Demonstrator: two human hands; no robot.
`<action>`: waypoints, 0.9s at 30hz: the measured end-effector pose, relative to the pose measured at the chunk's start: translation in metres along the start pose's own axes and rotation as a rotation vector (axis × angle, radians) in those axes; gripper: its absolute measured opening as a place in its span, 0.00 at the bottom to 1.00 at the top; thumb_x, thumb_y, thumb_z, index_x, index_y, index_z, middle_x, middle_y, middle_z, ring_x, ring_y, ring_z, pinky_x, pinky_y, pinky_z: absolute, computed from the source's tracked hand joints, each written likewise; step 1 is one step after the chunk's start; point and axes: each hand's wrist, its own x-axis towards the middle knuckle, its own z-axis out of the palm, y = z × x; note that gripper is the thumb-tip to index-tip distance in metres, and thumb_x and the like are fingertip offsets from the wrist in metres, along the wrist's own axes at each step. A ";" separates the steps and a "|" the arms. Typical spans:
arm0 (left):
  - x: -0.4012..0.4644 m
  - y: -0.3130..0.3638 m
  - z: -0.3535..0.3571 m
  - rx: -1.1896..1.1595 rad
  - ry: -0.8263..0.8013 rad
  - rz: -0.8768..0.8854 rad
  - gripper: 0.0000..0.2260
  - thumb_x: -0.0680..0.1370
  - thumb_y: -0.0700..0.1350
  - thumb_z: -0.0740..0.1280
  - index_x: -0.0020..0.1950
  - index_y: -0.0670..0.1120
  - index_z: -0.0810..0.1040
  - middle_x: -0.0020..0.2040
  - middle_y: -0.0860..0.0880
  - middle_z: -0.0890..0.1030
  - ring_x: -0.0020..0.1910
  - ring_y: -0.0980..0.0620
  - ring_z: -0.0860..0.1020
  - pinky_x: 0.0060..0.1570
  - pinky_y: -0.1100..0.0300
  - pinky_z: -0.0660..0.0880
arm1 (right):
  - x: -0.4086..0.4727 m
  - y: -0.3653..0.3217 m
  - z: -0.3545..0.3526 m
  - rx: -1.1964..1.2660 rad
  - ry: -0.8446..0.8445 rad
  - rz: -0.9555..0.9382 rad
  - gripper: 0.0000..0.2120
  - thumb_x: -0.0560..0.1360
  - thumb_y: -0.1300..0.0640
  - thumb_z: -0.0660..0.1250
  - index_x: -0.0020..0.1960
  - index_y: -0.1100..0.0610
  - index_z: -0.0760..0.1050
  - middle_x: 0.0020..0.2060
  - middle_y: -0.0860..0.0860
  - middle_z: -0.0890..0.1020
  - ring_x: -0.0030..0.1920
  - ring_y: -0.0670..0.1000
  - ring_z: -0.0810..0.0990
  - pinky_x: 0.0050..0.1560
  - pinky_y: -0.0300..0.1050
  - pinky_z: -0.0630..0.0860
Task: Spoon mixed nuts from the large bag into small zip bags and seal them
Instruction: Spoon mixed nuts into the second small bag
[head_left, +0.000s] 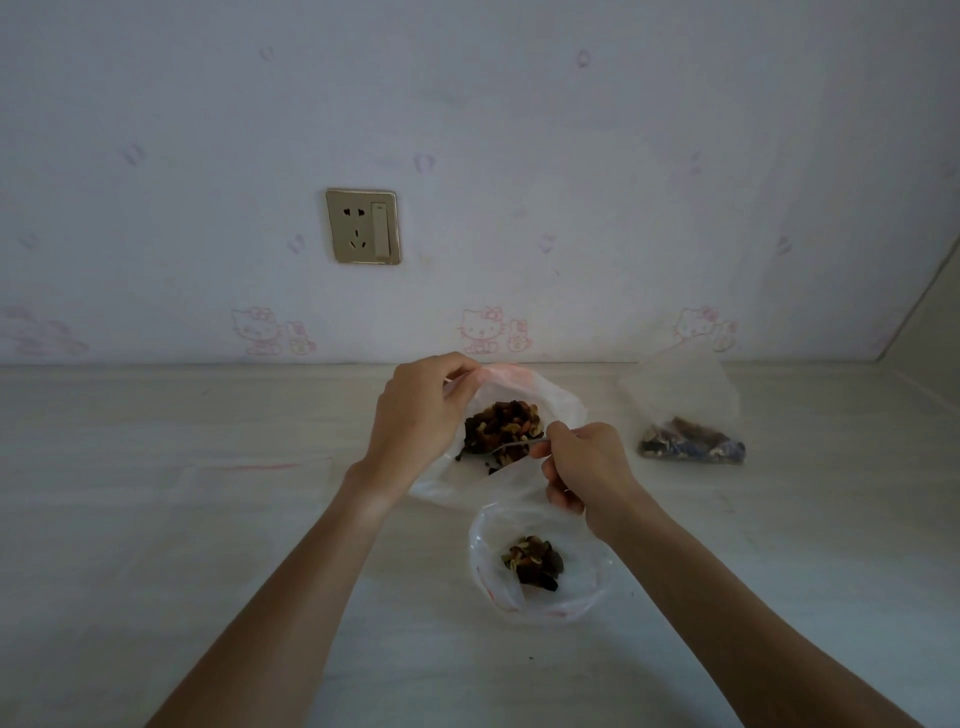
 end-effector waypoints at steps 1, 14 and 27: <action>0.000 0.001 0.000 -0.013 -0.007 0.005 0.09 0.82 0.57 0.68 0.55 0.57 0.85 0.47 0.64 0.85 0.49 0.69 0.81 0.50 0.62 0.79 | 0.000 0.000 0.002 0.005 0.010 -0.005 0.17 0.83 0.60 0.58 0.42 0.66 0.80 0.20 0.50 0.73 0.17 0.50 0.68 0.18 0.37 0.60; -0.002 0.006 0.000 -0.075 -0.044 0.010 0.08 0.82 0.56 0.68 0.54 0.56 0.86 0.46 0.63 0.85 0.48 0.64 0.82 0.53 0.54 0.81 | -0.001 0.004 -0.003 -0.076 -0.051 -0.109 0.20 0.86 0.54 0.58 0.43 0.64 0.81 0.23 0.51 0.76 0.21 0.50 0.72 0.19 0.38 0.62; 0.000 0.003 -0.005 -0.056 0.006 0.020 0.08 0.82 0.55 0.69 0.55 0.56 0.86 0.47 0.64 0.85 0.49 0.64 0.82 0.54 0.54 0.82 | -0.005 0.013 -0.033 0.058 -0.081 -0.148 0.21 0.86 0.50 0.60 0.44 0.62 0.79 0.25 0.53 0.74 0.21 0.52 0.71 0.21 0.40 0.60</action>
